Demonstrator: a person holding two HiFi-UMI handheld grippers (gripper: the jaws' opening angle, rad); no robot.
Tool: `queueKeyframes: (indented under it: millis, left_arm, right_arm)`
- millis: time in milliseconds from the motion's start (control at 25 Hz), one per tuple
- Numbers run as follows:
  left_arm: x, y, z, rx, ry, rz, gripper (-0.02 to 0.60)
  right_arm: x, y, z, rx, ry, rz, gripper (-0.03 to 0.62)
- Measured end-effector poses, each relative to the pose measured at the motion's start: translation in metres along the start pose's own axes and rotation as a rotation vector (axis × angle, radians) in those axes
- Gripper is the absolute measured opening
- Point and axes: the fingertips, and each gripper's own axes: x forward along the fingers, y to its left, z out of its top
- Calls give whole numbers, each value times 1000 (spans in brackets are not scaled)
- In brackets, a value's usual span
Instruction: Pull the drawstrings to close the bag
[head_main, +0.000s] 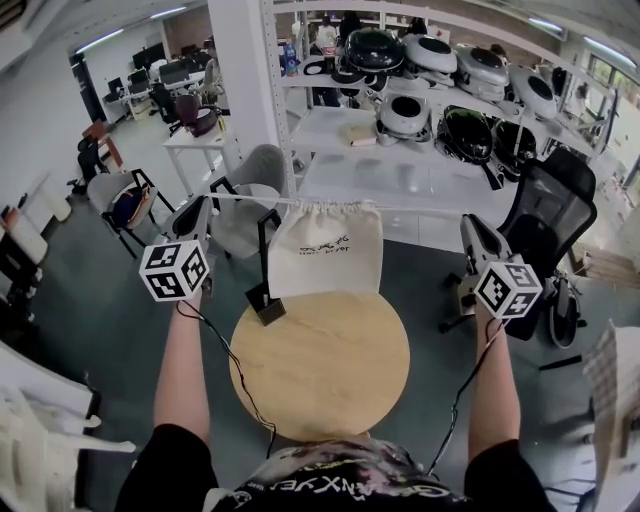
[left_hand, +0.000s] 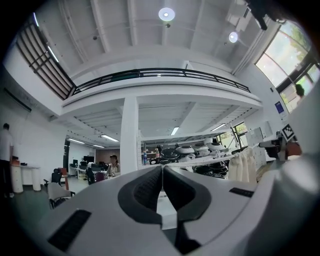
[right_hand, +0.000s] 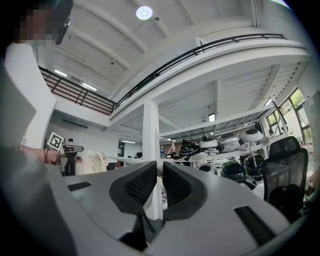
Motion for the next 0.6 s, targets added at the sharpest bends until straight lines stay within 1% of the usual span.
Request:
queueKeyframes:
  millis: [280,600]
  left_arm:
    - [1,0,-2,-19,4,-6,21]
    - [-2,0,3,-21,0,-13,21]
  right_arm:
    - [2,2,2,-9,-3,7,41]
    - [-1,4,5,-30,-4,12,41]
